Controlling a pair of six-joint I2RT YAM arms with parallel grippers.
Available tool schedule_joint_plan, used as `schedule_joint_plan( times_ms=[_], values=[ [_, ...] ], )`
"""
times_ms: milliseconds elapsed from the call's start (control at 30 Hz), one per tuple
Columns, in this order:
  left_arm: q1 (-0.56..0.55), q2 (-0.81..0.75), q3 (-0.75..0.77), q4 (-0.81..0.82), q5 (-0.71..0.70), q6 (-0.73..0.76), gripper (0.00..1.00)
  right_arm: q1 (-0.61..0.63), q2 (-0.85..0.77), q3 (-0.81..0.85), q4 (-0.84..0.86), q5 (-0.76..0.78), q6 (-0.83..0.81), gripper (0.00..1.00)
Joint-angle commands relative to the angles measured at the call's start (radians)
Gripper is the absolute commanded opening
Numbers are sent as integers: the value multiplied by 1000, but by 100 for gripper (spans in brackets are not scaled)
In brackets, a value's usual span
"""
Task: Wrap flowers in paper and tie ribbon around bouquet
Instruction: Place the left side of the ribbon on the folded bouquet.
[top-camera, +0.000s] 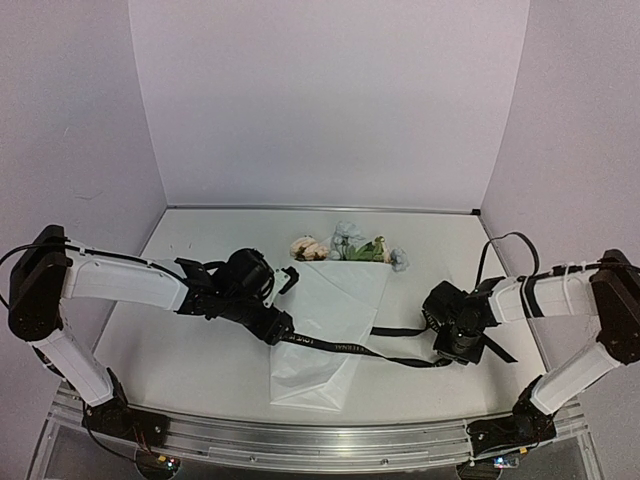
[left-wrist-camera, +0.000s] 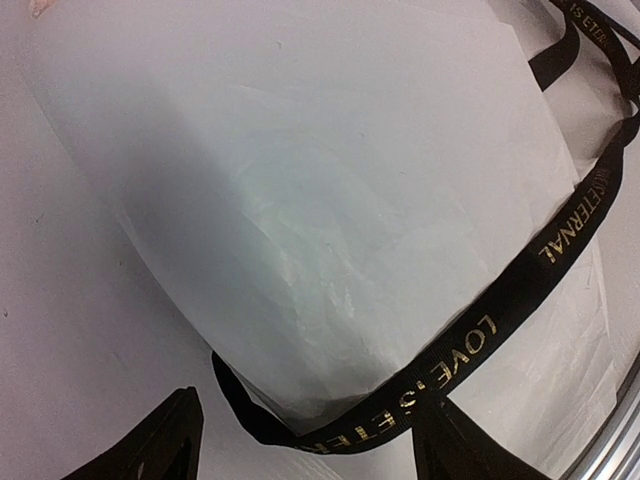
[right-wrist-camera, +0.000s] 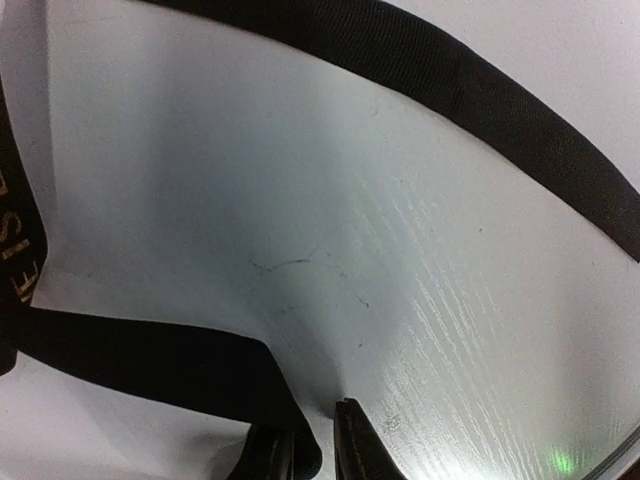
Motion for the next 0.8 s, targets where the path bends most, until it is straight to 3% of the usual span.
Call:
schedule_joint_plan(
  times_ms=[0, 267, 467, 633, 767],
  values=[
    [1, -37, 27, -15, -40, 4, 74, 6, -66, -67, 26, 24, 14, 18],
    [1, -43, 25, -16, -63, -7, 72, 7, -219, -151, -32, 71, 13, 24],
    [1, -45, 30, -19, -65, -7, 71, 13, -290, -118, -107, 81, -44, 28],
    [1, -49, 35, -23, -63, -7, 68, -5, -346, -49, -152, 99, -172, 48],
    [1, -57, 35, -30, -59, -4, 68, -132, -269, 100, -184, -121, -264, 61]
  ],
)
